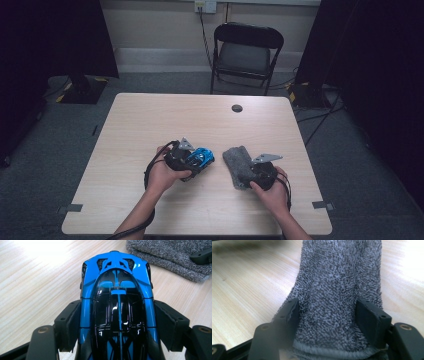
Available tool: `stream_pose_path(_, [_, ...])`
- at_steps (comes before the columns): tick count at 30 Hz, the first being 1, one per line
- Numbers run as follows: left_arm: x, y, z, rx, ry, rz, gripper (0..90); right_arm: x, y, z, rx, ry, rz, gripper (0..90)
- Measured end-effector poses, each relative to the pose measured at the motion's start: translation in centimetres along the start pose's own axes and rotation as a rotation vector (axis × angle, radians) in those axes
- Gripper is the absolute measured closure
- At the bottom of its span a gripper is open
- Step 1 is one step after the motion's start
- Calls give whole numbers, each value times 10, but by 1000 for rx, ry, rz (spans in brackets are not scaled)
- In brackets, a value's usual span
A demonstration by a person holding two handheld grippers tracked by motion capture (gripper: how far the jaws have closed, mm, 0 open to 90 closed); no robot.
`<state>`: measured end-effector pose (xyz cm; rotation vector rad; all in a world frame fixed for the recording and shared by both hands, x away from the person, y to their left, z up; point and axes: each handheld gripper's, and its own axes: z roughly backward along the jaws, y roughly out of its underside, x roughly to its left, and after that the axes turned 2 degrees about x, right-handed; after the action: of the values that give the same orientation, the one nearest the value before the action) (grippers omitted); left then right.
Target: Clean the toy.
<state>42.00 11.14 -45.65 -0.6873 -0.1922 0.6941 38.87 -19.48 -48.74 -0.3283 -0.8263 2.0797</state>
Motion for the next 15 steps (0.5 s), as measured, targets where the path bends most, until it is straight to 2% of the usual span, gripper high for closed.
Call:
stream_pose_path(2, [-1, 0, 1, 3, 5, 2, 283, -1, 0, -2, 3, 1, -10, 375])
stream_pose_path(4, [-2, 0, 1, -1, 4, -4, 283, 1, 2, -3, 1, 17, 2, 411])
stream_pose_path(5, [-3, 1, 1, 2, 9, -1, 283, 2, 2, -3, -5, 15, 0, 479])
stream_pose_path(6, [-3, 1, 1, 2, 9, -1, 283, 2, 2, -3, -5, 15, 0, 479])
stream_pose_path(7, [-3, 0, 2, 6, 7, -9, 283, 3, 2, -3, -7, 7, 2, 607])
stream_pose_path(8, [-4, 0, 2, 6, 10, -10, 283, 3, 2, -3, -7, 7, 2, 607])
stream_pose_path(10, [-7, -1, 4, -2, 10, -19, 283, 4, 1, -2, 0, 15, 4, 698])
stream_pose_path(11, [-8, -1, 4, -1, 18, -16, 283, 4, -1, -3, 9, 12, -10, 753])
stream_pose_path(13, [-10, -4, 6, -11, 21, -24, 283, 3, -7, -4, 37, 9, -11, 775])
stream_pose_path(15, [-10, -4, 7, -12, 27, -27, 283, 2, -9, -5, 43, 4, -12, 779])
